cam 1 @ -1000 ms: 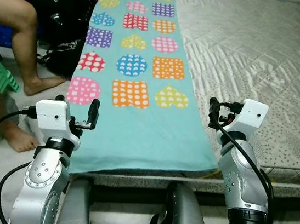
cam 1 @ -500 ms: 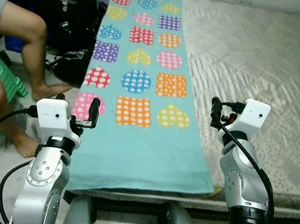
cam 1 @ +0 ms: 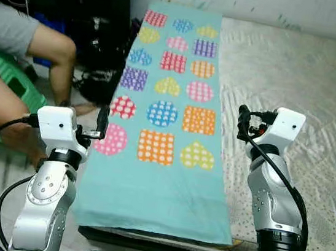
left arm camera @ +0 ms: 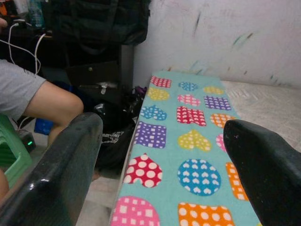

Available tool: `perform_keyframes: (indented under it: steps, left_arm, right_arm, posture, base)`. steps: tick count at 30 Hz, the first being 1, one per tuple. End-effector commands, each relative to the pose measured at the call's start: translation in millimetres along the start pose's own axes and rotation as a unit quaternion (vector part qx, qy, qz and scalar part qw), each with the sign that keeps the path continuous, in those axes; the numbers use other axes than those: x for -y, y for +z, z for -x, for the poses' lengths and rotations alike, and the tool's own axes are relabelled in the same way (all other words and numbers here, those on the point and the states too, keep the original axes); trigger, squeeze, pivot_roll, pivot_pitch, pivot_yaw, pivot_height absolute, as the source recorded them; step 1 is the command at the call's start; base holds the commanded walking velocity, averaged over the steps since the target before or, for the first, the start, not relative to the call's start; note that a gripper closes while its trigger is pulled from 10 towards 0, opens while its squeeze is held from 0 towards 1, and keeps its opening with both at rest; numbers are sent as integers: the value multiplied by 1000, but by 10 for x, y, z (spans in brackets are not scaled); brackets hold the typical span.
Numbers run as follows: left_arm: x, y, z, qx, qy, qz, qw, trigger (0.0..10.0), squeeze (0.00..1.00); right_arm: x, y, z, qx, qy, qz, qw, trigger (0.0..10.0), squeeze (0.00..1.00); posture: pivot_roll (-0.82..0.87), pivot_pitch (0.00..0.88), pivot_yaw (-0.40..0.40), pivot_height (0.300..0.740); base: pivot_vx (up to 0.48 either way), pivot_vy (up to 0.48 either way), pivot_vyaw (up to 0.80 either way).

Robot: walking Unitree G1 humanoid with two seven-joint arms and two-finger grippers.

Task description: Clean up the room

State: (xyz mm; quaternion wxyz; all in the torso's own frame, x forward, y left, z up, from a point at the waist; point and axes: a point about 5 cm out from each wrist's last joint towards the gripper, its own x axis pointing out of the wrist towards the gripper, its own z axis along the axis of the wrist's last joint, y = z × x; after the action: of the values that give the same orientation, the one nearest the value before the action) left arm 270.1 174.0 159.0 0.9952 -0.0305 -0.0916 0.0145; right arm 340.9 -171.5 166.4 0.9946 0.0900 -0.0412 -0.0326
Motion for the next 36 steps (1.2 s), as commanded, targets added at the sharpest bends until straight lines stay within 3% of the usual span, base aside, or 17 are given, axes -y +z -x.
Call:
perform_keyframes:
  steps: [1, 9, 15, 19, 22, 26, 29, 31, 36]
  left_arm:
    - [-40, -39, 8, -9, 9, -9, 1000, 10000, 0]
    - [-110, -248, 40, -31, 18, -31, 999, 10000, 0]
    - [-296, -454, 207, -45, 31, -63, 996, 10000, 0]
    - [-434, -586, 348, -65, 48, -78, 994, 10000, 0]
    - [-440, -609, 366, -73, 43, -84, 993, 10000, 0]
    - [-381, -704, 463, -105, -5, -145, 984, 10000, 0]
    - [-327, -770, 554, -115, -54, -139, 982, 10000, 0]
    - [-289, -797, 588, -116, -78, -132, 981, 10000, 0]
    - [-245, -823, 616, -114, -38, -113, 986, 10000, 0]
  right_arm:
    - [35, -69, 17, -12, -4, 2, 1000, 10000, 0]
    - [38, -210, 38, -25, -1, 8, 1000, 10000, 0]
    - [116, -396, 145, -45, 7, 26, 999, 10000, 0]
    - [221, -529, 274, -54, 16, 103, 993, 10000, 0]
    - [276, -572, 309, -55, 20, 147, 987, 10000, 0]
    - [252, -616, 395, -57, 94, 162, 981, 10000, 0]
    - [186, -591, 433, -37, 143, 199, 969, 10000, 0]
    - [177, -617, 453, -46, 141, 197, 969, 10000, 0]
    - [115, -687, 572, -46, 153, 176, 971, 10000, 0]
  posture:
    - [63, 98, -28, 740]
    - [58, 16, -25, 740]
    - [60, 0, -34, 740]
    - [55, 0, -46, 740]
    - [52, 0, -52, 740]
    - [38, 0, -55, 740]
    - [25, 0, -53, 740]
    - [22, 0, -47, 740]
    - [27, 0, -36, 740]
  base:
    - [0, 0, 0]
    - [0, 0, 0]
    - [0, 0, 0]
    - [0, 0, 0]
    - [0, 0, 0]
    - [0, 0, 0]
    - [0, 0, 0]
    - [0, 0, 0]
    - [0, 0, 0]
